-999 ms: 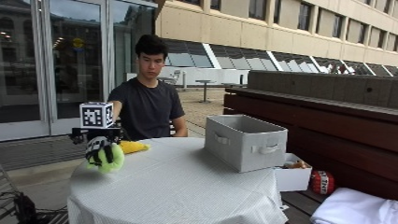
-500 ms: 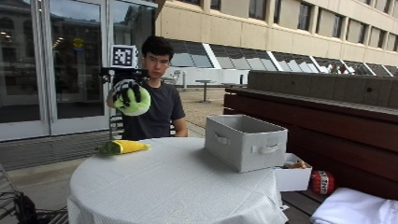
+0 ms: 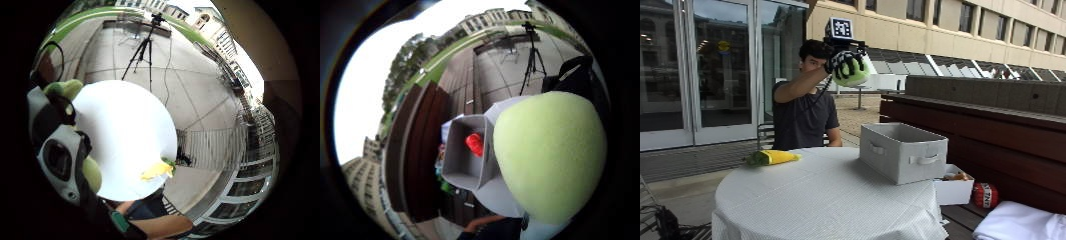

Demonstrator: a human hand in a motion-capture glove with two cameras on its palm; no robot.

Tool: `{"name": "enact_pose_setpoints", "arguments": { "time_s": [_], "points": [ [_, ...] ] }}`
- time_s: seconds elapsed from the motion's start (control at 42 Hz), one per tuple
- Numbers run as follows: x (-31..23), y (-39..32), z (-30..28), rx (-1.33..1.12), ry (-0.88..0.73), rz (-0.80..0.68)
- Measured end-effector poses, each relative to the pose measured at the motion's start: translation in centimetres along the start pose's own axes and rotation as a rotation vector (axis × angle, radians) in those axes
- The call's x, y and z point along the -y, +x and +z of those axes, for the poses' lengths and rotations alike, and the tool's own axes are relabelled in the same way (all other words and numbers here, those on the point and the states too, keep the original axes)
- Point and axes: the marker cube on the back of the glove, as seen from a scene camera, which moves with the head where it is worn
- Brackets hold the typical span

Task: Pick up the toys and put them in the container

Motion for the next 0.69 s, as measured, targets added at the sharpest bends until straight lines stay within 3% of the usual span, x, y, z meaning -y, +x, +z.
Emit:
{"name": "enact_pose_setpoints", "arguments": {
  "time_s": [0.357,0.69],
  "points": [
    [-1.8,-16.6,0.2,0.058,-0.075,-0.131],
    [-4.1,-24.5,4.9,0.071,-0.188,-0.188]
  ]
}}
